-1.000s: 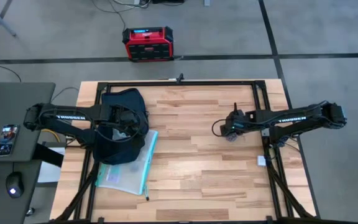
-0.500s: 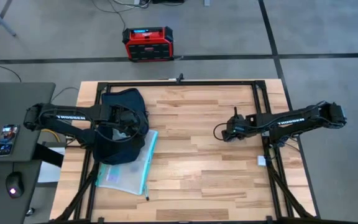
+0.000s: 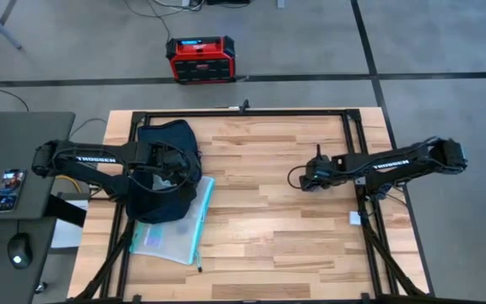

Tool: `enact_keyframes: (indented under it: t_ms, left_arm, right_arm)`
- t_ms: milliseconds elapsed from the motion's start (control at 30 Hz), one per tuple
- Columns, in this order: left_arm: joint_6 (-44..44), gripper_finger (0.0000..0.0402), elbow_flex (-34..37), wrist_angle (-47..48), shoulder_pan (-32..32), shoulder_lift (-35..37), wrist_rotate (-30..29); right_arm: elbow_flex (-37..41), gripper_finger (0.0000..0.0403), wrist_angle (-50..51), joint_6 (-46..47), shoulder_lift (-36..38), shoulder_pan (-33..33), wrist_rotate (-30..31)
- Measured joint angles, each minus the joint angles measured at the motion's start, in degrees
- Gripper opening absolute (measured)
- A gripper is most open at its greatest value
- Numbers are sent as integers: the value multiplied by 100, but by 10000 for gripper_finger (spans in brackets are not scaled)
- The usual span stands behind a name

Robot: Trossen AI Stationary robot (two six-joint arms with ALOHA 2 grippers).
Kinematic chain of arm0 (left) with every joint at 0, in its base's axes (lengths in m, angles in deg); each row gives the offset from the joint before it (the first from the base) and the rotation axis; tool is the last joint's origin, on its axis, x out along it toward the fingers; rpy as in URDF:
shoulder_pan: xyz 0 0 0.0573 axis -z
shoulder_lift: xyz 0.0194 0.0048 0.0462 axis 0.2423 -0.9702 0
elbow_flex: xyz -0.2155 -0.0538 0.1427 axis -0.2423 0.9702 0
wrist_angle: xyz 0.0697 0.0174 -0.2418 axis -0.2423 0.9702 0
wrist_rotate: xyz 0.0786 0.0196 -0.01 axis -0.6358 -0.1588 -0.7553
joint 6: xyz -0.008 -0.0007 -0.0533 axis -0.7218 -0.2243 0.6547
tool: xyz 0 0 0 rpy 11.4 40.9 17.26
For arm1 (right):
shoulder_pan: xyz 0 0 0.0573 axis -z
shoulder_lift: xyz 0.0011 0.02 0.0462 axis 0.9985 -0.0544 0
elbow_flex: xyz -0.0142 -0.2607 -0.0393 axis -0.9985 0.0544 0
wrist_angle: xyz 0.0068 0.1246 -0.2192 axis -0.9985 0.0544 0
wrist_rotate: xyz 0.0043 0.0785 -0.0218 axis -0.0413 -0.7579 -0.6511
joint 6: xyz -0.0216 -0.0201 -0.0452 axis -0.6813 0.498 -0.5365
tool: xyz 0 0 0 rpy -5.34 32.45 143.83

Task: Unpack backpack
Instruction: Put the scented candle into the zip bag

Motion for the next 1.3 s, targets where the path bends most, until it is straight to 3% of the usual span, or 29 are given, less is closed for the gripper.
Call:
enact_keyframes:
  t_ms: [133, 300, 500, 567, 700, 867, 1067, 1300]
  left_arm:
    - [0, 125, 0, 0, 0, -2, 0]
    - [0, 125, 2, -1, 0, -2, 0]
    - [0, 125, 2, -11, 0, -2, 0]
    - [0, 125, 2, -14, 0, -2, 0]
    - [0, 125, 2, -20, 0, -2, 0]
    - [0, 125, 2, -18, 0, -2, 0]
    - [0, 125, 2, -18, 0, -2, 0]
    - [0, 125, 2, -14, 0, -2, 1]
  right_arm:
    - [-28, 377, -8, -2, -381, 0, -15]
    - [-189, 282, 204, -120, -443, -71, -51]
    - [-321, 284, 173, -381, -434, -204, -314]
    - [-382, 284, -479, -368, -451, -438, -617]
    - [-458, 284, -2446, -442, -652, -989, -645]
    - [-1015, 284, -4209, -922, -1754, -1365, -577]
    - [-2662, 284, -4180, -2265, -3710, -1465, -517]
    - [-4662, 284, -3885, -3343, -5230, -1419, -842]
